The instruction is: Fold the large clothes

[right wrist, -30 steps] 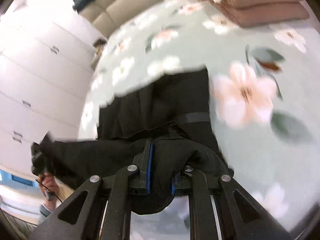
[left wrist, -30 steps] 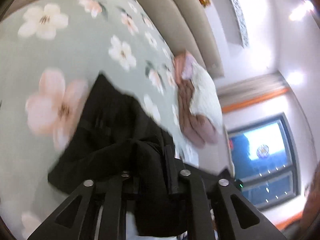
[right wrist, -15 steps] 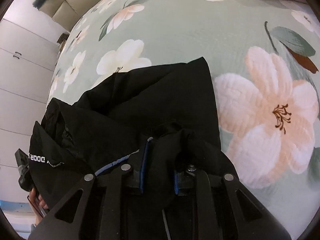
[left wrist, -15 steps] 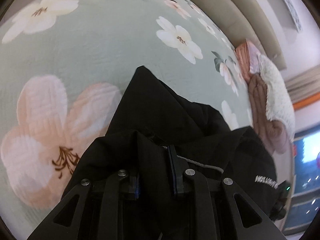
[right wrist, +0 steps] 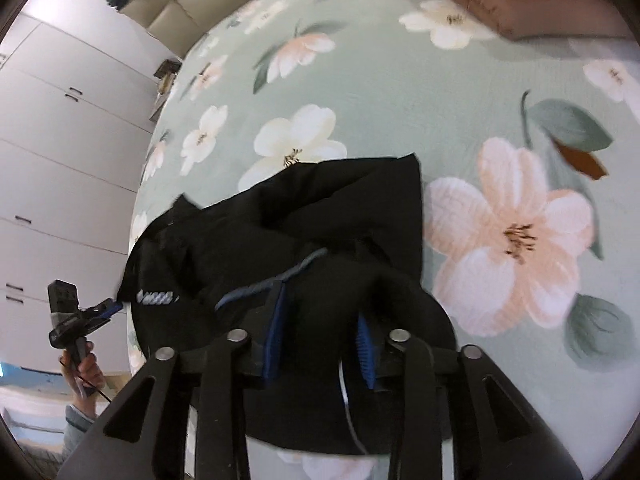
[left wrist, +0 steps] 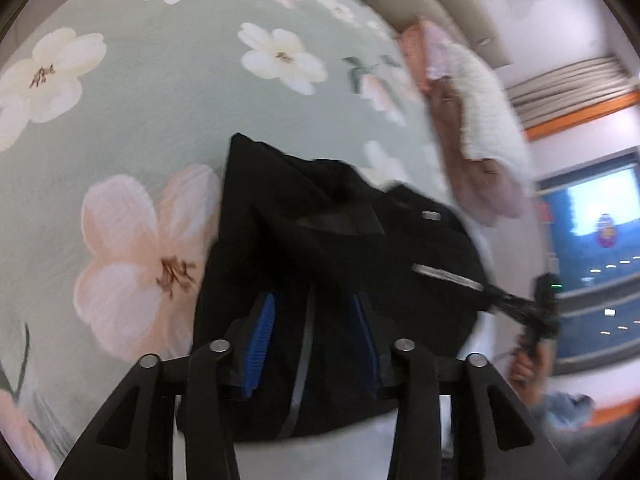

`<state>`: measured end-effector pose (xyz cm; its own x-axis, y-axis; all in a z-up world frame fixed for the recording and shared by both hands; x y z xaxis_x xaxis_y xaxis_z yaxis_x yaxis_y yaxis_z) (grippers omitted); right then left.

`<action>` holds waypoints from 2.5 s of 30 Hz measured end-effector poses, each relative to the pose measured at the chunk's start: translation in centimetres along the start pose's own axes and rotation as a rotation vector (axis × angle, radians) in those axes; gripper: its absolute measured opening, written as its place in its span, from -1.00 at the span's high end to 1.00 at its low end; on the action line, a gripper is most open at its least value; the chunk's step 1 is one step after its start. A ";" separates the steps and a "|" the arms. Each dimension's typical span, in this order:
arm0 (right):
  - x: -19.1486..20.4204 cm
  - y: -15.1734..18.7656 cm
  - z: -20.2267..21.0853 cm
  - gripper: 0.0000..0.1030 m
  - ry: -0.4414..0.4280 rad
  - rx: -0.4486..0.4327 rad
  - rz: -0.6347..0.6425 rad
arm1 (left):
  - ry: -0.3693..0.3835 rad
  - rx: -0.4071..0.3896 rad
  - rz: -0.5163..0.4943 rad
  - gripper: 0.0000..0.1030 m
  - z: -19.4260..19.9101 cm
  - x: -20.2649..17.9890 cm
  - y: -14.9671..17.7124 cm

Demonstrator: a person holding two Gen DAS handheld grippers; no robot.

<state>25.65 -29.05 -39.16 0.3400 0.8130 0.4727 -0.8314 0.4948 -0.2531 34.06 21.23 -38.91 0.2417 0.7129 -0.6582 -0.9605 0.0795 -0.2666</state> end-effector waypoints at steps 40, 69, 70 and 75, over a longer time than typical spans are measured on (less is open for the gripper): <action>4.1 -12.4 -7.1 0.68 0.538 -0.342 0.360 | -0.161 -0.382 -0.125 0.80 -1.6 -1.6 -12.5; 10.4 2.1 -6.7 -0.43 0.203 -0.121 0.268 | -0.135 -0.178 -0.308 0.13 -8.6 -12.9 -1.3; 10.8 2.9 -7.9 -0.43 0.216 -0.107 0.281 | -0.140 -0.167 -0.337 0.13 -9.9 -14.3 -0.4; 8.7 5.9 -15.7 -0.49 0.279 0.046 0.296 | -0.272 0.011 -0.331 0.13 -18.7 -13.1 3.3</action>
<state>30.60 -14.18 -49.83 0.1841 0.9734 0.1364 -0.9277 0.2180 -0.3030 30.30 -0.91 -44.31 0.4938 0.8052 -0.3283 -0.8389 0.3416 -0.4238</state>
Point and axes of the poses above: each gripper's, at about its wrist camera, not at the fingertips, and z roughly against the way its jaws point, x to its left, y to its underside, the point moved 4 cm from there along -z, roughly the way its jaws point, and after that the axes turned 6 degrees about -z, right-handed, at the moved point
